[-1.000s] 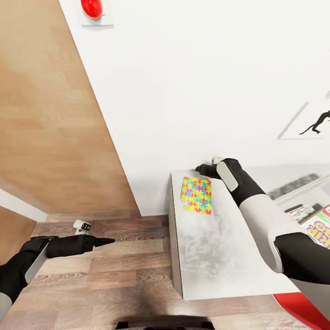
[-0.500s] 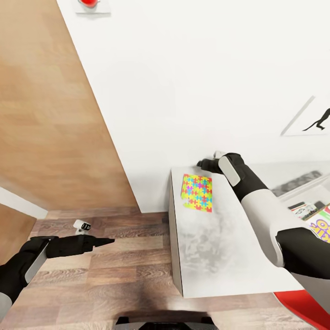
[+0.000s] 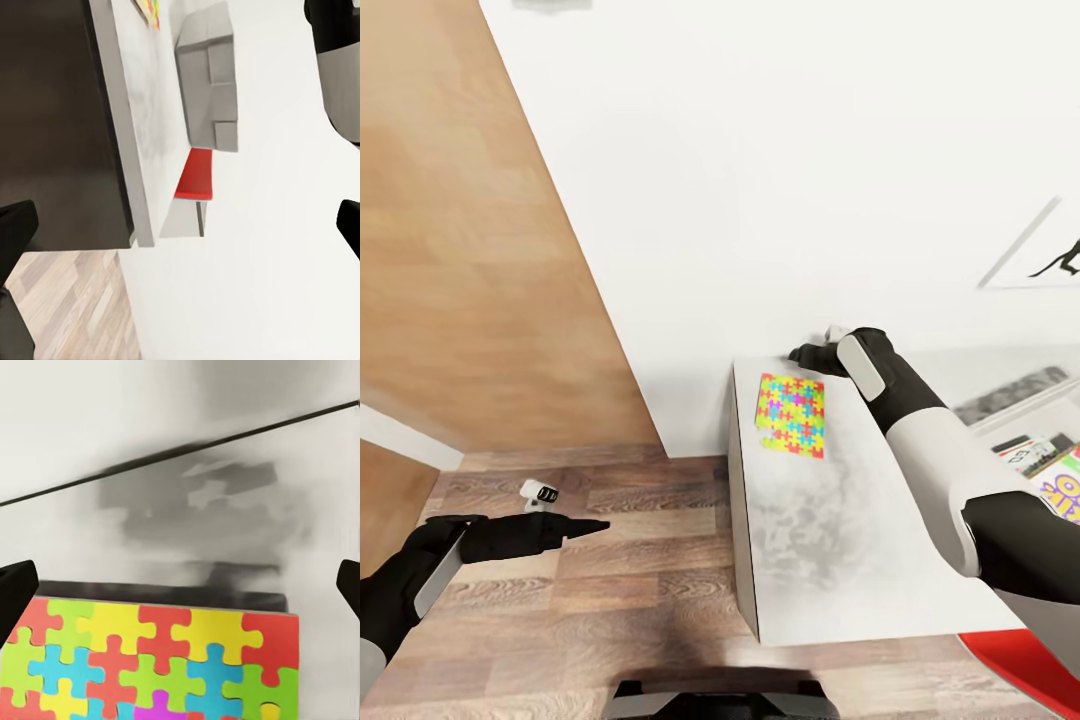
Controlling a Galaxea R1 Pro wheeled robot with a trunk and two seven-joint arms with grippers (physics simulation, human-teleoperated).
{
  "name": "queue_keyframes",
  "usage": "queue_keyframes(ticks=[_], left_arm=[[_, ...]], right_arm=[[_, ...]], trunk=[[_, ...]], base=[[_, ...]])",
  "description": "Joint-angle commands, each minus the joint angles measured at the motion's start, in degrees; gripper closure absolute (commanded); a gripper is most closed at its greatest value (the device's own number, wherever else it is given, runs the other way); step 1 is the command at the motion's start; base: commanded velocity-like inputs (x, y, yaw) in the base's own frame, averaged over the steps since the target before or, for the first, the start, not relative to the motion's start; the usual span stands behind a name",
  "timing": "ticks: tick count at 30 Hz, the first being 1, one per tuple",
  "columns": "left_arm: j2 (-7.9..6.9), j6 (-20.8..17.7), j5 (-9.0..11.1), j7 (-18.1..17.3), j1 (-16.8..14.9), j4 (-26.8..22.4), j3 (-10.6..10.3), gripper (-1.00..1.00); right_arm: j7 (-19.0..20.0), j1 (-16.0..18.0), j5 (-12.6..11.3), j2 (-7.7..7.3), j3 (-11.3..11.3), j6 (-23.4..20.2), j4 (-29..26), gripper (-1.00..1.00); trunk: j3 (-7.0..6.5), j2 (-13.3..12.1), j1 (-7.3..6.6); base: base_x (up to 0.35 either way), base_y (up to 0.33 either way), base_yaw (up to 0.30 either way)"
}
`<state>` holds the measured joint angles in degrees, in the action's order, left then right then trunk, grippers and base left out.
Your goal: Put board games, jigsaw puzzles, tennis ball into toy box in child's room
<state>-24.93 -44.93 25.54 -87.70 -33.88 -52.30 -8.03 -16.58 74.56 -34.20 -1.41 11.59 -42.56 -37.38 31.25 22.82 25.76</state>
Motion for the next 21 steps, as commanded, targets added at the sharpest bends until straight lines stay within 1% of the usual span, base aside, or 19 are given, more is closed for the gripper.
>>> queue_keyframes(ticks=[1,12,21], left_arm=[[-0.06,-0.60,0.30,-0.10,-0.05,0.00,-0.23,-1.00],[-0.12,-0.60,0.30,-0.10,-0.05,0.00,-0.23,-1.00],[-0.12,-0.60,0.30,-0.10,-0.05,0.00,-0.23,-1.00]], right_arm=[[-0.50,0.05,-0.60,-0.05,0.36,-0.13,-0.07,-1.00],[-0.54,0.15,-0.60,-0.11,0.30,-0.19,-0.07,-1.00],[-0.56,1.41,-0.67,0.01,0.28,-0.35,0.04,-1.00]], trunk=[[0.18,0.10,0.03],[1.22,0.10,0.03],[2.07,0.10,0.03]], base=[[0.000,0.000,0.000],[0.000,0.000,0.000],[0.000,0.000,0.000]])
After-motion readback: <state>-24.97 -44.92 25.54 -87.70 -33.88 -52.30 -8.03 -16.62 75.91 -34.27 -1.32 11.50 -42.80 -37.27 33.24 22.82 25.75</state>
